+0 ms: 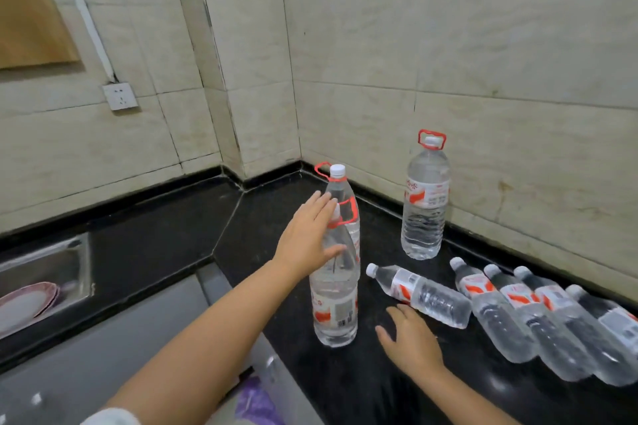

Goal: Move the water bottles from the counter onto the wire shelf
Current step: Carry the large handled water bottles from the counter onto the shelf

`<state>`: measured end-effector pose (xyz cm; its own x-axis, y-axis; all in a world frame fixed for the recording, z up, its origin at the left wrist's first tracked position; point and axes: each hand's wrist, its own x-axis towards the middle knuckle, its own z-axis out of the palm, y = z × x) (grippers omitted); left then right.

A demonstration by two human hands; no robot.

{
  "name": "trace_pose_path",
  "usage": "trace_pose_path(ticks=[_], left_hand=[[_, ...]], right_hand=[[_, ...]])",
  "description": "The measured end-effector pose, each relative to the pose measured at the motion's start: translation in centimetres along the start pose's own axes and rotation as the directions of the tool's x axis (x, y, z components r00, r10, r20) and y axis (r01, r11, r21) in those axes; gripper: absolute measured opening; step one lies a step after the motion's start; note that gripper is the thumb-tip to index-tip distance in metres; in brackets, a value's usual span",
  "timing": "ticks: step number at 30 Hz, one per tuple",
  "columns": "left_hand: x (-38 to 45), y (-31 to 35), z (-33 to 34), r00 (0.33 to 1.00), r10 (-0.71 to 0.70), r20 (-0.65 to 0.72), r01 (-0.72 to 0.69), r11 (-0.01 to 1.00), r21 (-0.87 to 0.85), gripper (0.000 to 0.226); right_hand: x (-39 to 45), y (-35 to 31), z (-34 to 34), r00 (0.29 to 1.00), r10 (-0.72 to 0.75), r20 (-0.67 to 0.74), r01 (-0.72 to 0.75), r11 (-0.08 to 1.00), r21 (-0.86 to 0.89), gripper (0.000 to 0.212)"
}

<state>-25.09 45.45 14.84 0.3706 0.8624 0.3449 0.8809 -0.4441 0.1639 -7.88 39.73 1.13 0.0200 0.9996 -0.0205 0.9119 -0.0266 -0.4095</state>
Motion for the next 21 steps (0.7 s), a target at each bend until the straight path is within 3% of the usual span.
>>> trace_pose_path(ticks=[2,4,8,12,16,19,21], left_hand=[[2.0,-1.7,0.4,0.987,0.162,0.017,-0.160,0.985,-0.061,0.086],[2.9,-3.2,1.2,0.949,0.309,-0.065,-0.312,0.949,-0.042,0.091],[3.8,-7.2,2.6,0.918,0.386,-0.086,-0.396,0.901,-0.175,0.086],[4.4,-11.9,2.3,0.965,0.242,-0.098,-0.261,0.887,-0.381,0.082],[4.0,-18.2,3.1,0.998,0.000,-0.062,-0.033,0.849,-0.527,0.088],[2.8,-23.4,5.2,0.968,-0.244,0.050,0.228,0.785,-0.576,0.085],[1.3,-26.6,7.2,0.918,-0.386,0.088,0.354,0.702,-0.618,0.063]], right_hand=[[1.8,-0.9,0.7,0.999,0.053,0.000,-0.053,0.996,0.065,0.053],[2.8,-1.6,1.3,0.993,0.120,0.003,-0.119,0.981,0.156,0.052],[3.6,-4.1,4.0,0.947,0.313,0.076,-0.320,0.885,0.339,0.054],[4.4,-6.9,6.3,0.894,0.423,0.146,-0.435,0.744,0.507,0.051],[5.8,-8.9,8.2,0.894,0.437,0.102,-0.400,0.675,0.620,0.039],[7.4,-10.4,8.8,0.891,0.438,0.118,-0.386,0.596,0.704,0.055],[8.7,-11.6,9.1,0.895,0.437,0.094,-0.366,0.595,0.715,0.061]])
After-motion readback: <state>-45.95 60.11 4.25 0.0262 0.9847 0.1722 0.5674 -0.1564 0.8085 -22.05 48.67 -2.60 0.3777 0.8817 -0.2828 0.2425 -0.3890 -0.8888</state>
